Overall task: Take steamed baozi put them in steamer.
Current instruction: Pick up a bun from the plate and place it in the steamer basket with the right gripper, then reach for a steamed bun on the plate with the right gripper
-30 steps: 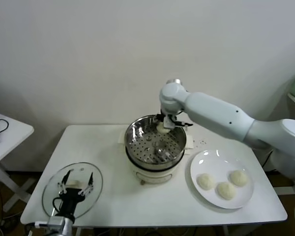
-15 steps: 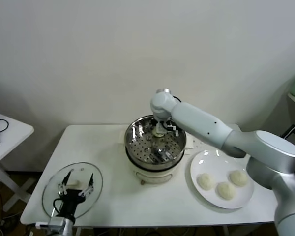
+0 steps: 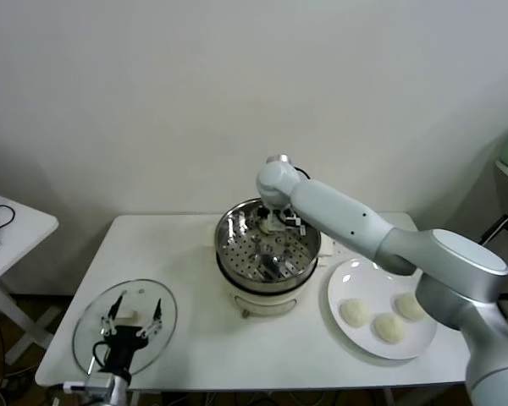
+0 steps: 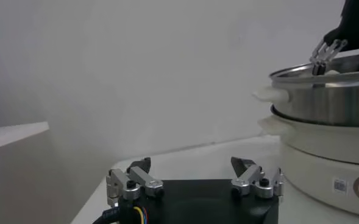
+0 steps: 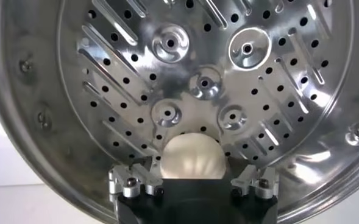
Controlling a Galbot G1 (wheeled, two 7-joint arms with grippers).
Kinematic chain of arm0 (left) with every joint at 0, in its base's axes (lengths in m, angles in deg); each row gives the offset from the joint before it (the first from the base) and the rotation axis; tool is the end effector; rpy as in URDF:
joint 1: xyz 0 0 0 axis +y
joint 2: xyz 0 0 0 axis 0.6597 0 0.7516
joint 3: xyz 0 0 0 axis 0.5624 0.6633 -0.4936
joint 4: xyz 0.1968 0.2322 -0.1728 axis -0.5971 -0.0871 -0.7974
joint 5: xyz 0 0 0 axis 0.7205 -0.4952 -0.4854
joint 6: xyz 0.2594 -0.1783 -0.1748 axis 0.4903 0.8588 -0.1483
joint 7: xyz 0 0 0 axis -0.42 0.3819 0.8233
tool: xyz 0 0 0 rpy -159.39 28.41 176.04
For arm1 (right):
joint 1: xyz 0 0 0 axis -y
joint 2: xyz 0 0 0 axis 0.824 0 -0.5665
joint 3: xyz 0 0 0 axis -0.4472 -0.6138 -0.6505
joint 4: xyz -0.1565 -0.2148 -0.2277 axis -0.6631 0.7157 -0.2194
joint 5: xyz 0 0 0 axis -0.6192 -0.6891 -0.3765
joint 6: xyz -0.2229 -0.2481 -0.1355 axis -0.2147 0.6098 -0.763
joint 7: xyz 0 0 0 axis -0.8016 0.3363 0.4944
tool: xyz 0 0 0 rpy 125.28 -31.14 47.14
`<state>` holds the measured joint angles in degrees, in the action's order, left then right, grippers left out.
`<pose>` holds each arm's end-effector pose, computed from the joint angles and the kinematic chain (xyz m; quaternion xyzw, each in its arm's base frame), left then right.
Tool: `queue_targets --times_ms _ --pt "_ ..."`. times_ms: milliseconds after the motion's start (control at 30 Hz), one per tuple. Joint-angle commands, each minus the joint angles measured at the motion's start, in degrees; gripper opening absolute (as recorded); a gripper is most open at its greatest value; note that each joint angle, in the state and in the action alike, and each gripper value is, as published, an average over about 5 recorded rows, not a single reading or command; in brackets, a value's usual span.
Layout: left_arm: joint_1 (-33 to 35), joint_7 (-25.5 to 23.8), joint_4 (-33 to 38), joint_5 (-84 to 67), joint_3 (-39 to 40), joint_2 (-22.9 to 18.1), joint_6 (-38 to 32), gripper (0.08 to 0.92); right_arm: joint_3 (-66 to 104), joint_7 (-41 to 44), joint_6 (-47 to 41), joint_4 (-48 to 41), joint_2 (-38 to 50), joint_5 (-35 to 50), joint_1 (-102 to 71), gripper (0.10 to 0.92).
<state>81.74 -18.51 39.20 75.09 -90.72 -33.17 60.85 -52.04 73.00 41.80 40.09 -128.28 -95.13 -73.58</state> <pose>0.1635 0.0753 -0.3611 0.0180 -0.9923 -0.0901 0.0830 0.5833 0.1646 -0.1174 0.5358 -0.0194 0.8440 0.0147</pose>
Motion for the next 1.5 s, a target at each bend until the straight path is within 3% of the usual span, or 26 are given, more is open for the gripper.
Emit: queue_targets --times_ms 33,267,600,800,933,1133,1500 --pt "0.0 0.3 0.0 0.1 0.2 -0.2 0.2 0.823 0.0 1.4 0.8 3.0 1.4 2.2 1.7 0.823" --pt "-0.2 0.6 0.6 0.1 0.2 -0.2 0.7 0.823 -4.8 5.1 -1.6 10.8 10.9 19.7 11.3 0.823" --pt "-0.1 1.4 1.3 0.0 0.4 -0.1 1.5 0.823 -23.7 3.2 -31.4 17.4 29.5 66.5 28.2 0.823" --pt "0.5 -0.2 2.0 -2.5 0.8 0.1 -0.2 0.823 -28.0 -0.5 -39.5 19.0 39.2 79.6 28.3 0.823" --pt "0.7 -0.9 2.7 -3.3 1.1 0.0 -1.5 0.823 -27.8 -4.8 -44.5 21.5 45.0 82.0 23.9 0.823" --pt "0.1 2.3 3.3 -2.9 1.5 -0.4 -0.8 0.823 -25.3 -5.6 -46.8 24.4 50.0 75.3 15.2 0.823" --pt "0.2 3.4 2.9 -3.1 1.5 -0.6 -0.7 0.823 -17.8 -4.4 -48.1 26.1 51.4 67.2 0.1 0.823"
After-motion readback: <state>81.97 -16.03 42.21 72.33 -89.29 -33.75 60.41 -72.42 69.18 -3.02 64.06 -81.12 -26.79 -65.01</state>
